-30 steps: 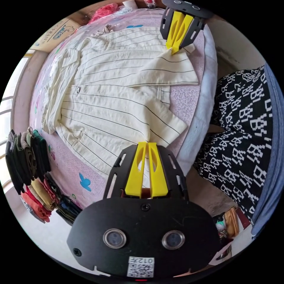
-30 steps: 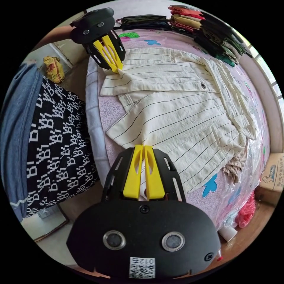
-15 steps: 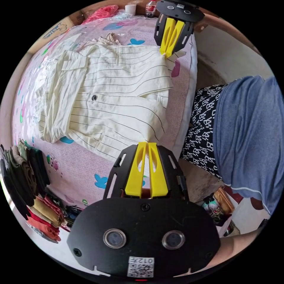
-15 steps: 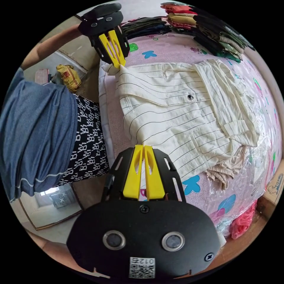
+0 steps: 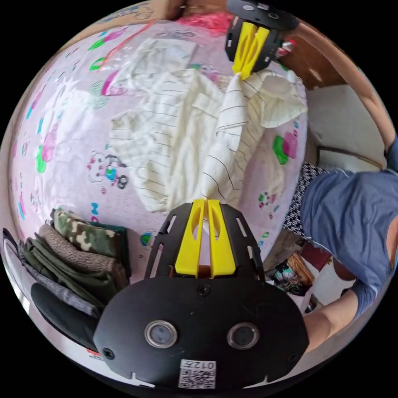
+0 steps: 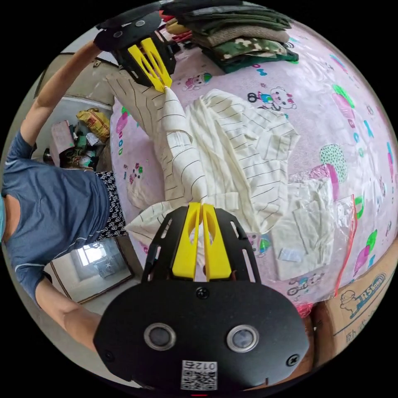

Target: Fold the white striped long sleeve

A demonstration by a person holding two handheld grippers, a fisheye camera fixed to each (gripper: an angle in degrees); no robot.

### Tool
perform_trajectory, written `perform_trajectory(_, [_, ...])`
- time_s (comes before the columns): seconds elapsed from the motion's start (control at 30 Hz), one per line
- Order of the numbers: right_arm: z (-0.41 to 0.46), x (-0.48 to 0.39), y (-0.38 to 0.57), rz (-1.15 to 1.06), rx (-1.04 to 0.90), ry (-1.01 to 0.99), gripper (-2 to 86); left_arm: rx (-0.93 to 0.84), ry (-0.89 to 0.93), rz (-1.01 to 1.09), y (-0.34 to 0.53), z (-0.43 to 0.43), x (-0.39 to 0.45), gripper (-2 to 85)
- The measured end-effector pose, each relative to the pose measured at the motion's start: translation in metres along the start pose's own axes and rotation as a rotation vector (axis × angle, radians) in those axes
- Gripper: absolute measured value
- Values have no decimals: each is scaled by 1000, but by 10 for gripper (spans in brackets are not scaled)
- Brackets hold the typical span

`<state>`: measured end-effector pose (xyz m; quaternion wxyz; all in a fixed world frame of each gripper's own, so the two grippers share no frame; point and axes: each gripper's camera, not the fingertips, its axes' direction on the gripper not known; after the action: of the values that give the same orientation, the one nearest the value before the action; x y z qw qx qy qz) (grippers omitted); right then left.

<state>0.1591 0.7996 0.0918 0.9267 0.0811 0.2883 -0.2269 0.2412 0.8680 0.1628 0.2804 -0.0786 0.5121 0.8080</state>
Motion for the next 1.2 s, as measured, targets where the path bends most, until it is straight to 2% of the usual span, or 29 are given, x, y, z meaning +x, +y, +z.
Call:
perform_trajectory(0.1, [8,94,-17,188,45,11,25,13,-111,-233,-10,-6,-75,8])
perform_trajectory(0.17, [26,139,-8,321,81,102,38,45,-198,-402,-1,-8,-114,9])
perform_trajectory(0.23, [35,154,13,389,159,146,42,110,-260,-475,14,-14,-128,7])
perform_trajectory(0.33, [40,137,66,440,397,148,51,310,-369,-578,51,-37,-123,5])
perform_trajectory(0.4, [52,103,100,436,515,139,60,457,-311,-590,81,-47,-106,4])
perform_trajectory(0.43, [66,73,121,427,571,158,66,574,-226,-571,102,-49,-90,4])
perform_trajectory(0.5, [95,20,142,403,592,229,73,731,-107,-548,135,-41,-61,4])
perform_trajectory(0.63, [169,-108,132,242,489,584,80,942,103,-670,200,11,7,4])
perform_trajectory(0.73, [220,-155,98,82,334,837,80,958,218,-754,222,48,48,4])
perform_trajectory(0.77, [235,-157,87,53,283,859,81,944,261,-786,227,61,60,4])
perform_trajectory(0.93, [272,-117,84,144,122,795,51,860,351,-840,235,86,88,3])
perform_trajectory(1.0, [263,-105,103,252,182,789,28,839,361,-834,236,85,91,3])
perform_trajectory(1.07, [231,-78,161,534,421,638,22,814,341,-804,235,78,93,3])
perform_trajectory(1.17, [232,-40,241,847,536,415,22,813,311,-778,233,67,89,4])
perform_trajectory(1.2, [237,-37,255,890,544,394,22,818,304,-778,233,64,88,4])
